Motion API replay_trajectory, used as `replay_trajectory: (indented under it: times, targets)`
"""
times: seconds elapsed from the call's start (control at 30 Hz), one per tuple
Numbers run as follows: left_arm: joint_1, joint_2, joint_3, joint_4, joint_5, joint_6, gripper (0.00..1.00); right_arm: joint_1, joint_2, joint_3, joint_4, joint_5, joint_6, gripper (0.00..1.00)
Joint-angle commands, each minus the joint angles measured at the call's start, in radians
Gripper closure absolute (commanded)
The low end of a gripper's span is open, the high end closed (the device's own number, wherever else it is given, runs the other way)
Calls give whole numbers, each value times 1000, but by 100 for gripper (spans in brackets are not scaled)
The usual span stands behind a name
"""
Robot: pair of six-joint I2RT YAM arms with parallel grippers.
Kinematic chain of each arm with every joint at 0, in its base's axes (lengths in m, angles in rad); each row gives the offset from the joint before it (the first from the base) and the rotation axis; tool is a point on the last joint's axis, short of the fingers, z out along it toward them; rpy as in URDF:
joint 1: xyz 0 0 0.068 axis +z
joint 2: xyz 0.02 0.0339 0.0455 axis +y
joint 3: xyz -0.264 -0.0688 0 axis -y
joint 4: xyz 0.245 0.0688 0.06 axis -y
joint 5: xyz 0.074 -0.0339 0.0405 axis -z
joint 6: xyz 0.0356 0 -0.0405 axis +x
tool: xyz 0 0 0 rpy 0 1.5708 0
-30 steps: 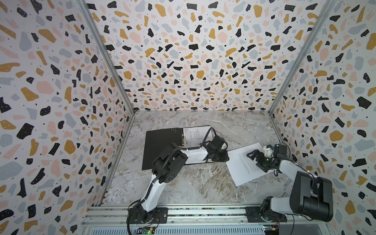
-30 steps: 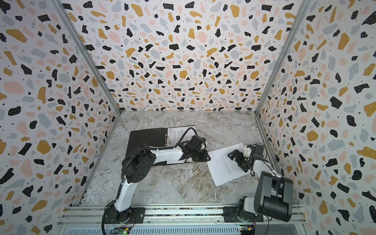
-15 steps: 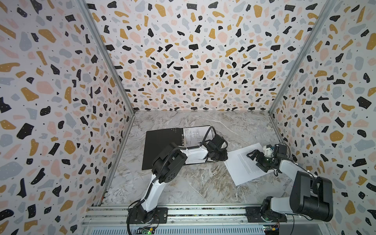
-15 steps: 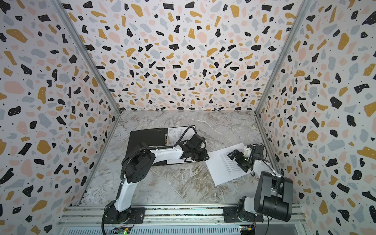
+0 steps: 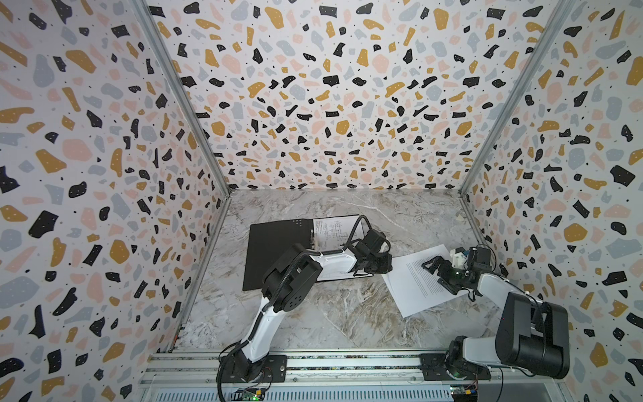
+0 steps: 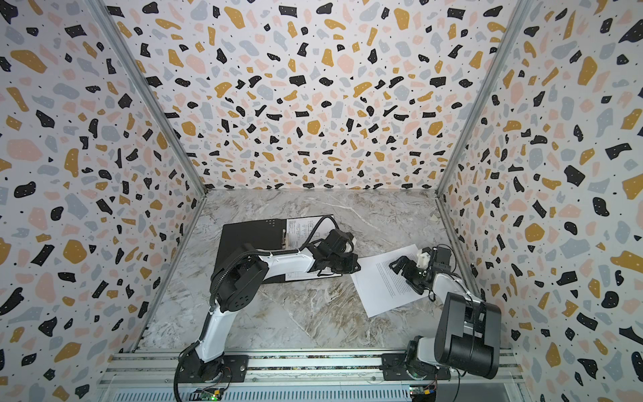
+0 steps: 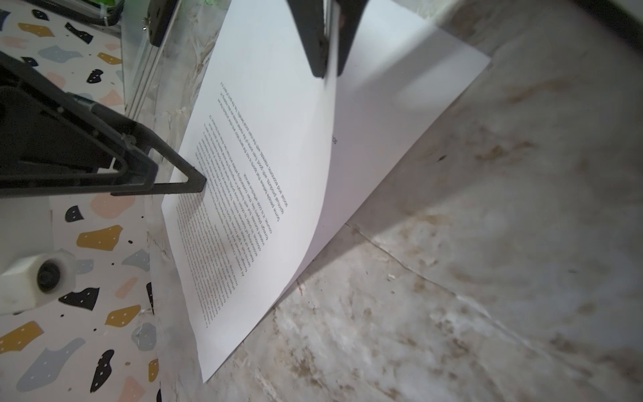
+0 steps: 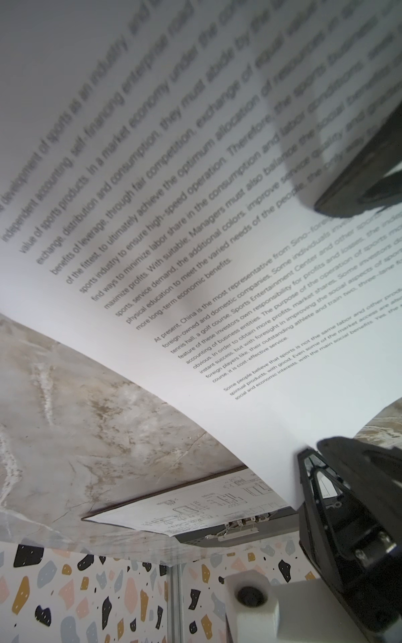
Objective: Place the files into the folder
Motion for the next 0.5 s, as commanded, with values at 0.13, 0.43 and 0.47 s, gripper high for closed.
replay_trajectory:
  times: [0.13, 0.43, 0.47]
  targets:
    - [52, -104, -118, 199, 9, -99, 100, 8, -47, 24, -156, 42, 4, 1]
    - [178, -442, -438, 461, -65, -296, 100, 51, -192, 172, -269, 32, 15, 1]
    - [184, -472, -465, 471, -77, -304, 100, 55, -202, 178, -268, 31, 22, 1]
